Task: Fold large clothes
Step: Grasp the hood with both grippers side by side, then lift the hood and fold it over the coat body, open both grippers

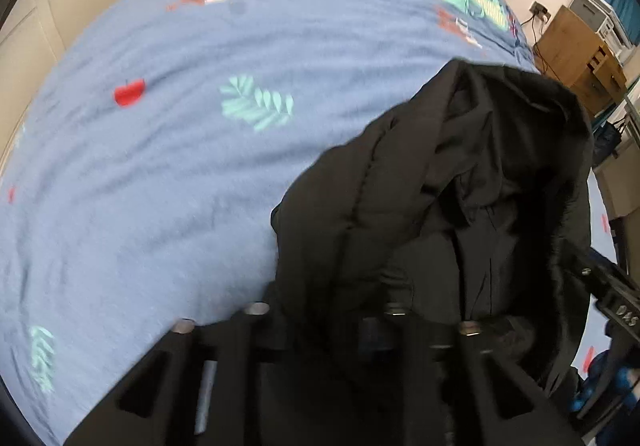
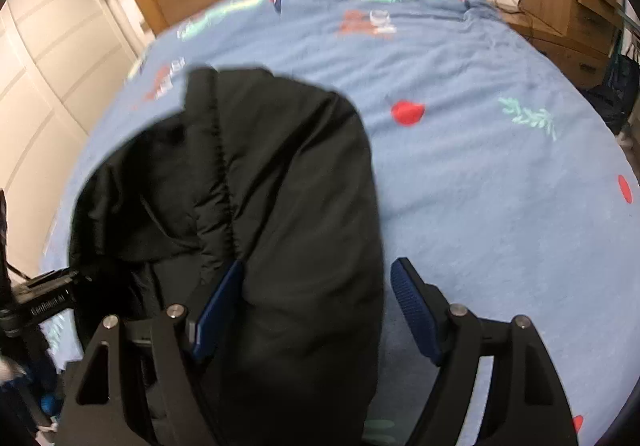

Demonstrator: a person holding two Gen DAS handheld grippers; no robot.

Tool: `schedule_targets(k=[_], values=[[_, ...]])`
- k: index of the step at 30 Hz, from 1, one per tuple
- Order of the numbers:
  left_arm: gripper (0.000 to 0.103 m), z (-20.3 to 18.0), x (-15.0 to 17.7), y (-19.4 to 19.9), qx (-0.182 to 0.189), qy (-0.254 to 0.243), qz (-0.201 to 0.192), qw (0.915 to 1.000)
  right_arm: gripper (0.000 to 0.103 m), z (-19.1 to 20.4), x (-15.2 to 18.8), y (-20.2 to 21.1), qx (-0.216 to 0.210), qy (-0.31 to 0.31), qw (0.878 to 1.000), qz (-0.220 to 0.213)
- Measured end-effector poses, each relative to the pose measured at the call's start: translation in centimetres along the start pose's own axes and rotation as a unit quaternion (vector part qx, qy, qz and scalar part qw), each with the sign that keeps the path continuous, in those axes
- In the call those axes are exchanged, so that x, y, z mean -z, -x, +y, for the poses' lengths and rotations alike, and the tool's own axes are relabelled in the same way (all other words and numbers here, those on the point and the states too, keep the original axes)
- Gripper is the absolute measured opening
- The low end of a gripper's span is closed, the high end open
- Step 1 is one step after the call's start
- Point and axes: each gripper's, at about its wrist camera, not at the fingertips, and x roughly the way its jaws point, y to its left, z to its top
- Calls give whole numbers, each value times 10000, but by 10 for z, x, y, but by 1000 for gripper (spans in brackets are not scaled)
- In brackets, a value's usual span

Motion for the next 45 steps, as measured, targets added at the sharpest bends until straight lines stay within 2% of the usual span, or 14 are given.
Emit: schedule_targets(k=[2, 3, 4, 5, 6, 11, 16, 23, 28, 35, 45], values=[[13, -3, 5, 3, 11, -87, -37, 10000, 75, 4, 1, -8, -28, 40, 9998, 213], [11, -4, 7, 6, 15, -114, -64, 9999, 71, 5, 2, -10, -115, 34, 9995, 290], [10, -4, 10, 11, 10, -131, -102, 9999, 61, 6, 4, -9, -203, 55, 9993, 321], [10, -3, 11, 16, 21, -134, -148, 9998, 28, 7, 7, -9, -237, 115, 9990, 364], [9, -2, 13, 21, 47, -121, -188, 9997, 14, 8, 9, -9, -187, 178, 9988, 428], [9, 4, 31, 55, 131, -76, -384, 9991, 9, 7, 19, 17, -349, 242, 9986, 310], [9, 18, 62, 94, 331, 74, -536, 9980, 9, 10, 35, 76, -546, 377, 9978, 15], [9, 29, 140, 165, 743, 92, -809, 9939, 9, 25, 90, 171, -845, 753, 9931, -307], [9, 33, 201, 196, 998, -4, -956, 9904, 9, 31, 140, 220, -1071, 852, 9892, -520], [10, 41, 274, 212, 1304, -126, -1244, 9835, 9, 30, 217, 260, -1402, 921, 9819, -876], [10, 46, 344, 220, 1709, -294, -1728, 9696, 9, 11, 305, 275, -1639, 822, 9729, -1411]])
